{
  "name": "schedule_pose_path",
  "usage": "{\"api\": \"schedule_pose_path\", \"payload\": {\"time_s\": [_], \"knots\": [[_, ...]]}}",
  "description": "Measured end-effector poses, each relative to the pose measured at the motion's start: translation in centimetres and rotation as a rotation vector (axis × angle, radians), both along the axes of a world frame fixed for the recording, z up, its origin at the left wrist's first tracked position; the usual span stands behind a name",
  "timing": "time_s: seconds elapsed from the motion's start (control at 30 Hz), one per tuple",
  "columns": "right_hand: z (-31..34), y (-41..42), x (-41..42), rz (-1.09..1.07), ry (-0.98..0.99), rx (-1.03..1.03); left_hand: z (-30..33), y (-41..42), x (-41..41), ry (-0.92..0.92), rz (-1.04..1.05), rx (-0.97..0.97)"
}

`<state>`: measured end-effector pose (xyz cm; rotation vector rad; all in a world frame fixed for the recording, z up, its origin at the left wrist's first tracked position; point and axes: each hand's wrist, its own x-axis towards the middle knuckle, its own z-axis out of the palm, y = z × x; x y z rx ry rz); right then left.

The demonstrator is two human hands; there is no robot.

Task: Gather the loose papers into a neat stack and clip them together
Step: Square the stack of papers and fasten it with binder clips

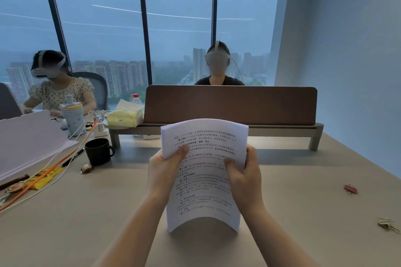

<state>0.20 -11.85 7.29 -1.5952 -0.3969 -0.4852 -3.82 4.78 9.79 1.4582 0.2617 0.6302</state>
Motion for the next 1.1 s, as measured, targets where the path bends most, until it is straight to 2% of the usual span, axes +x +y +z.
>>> {"api": "schedule_pose_path", "payload": {"time_s": [0.2, 0.37, 0.53, 0.67, 1.0, 1.1], "knots": [[2.8, -0.6, 0.4, -0.09, -0.215, -0.083, 0.7, 0.4, 0.4, -0.067, 0.024, 0.059], [4.2, -1.0, 1.7, -0.227, -0.423, -0.282, 1.7, 0.8, 0.7, -0.196, 0.109, 0.218], [4.3, -1.4, 1.9, -0.248, -0.434, -0.301, 1.6, 0.9, 0.6, -0.384, 0.13, 0.348], [4.4, -1.5, 1.9, -0.219, -0.456, -0.283, 1.0, 1.8, 1.0, -0.393, 0.175, 0.517], [3.9, -1.8, 2.2, -0.168, -0.486, -0.291, 1.4, 1.8, 0.6, -0.374, 0.13, 0.458], [4.0, -1.8, 2.1, -0.157, -0.446, -0.283, 1.5, 1.6, 0.4, -0.393, 0.098, 0.361]]}}
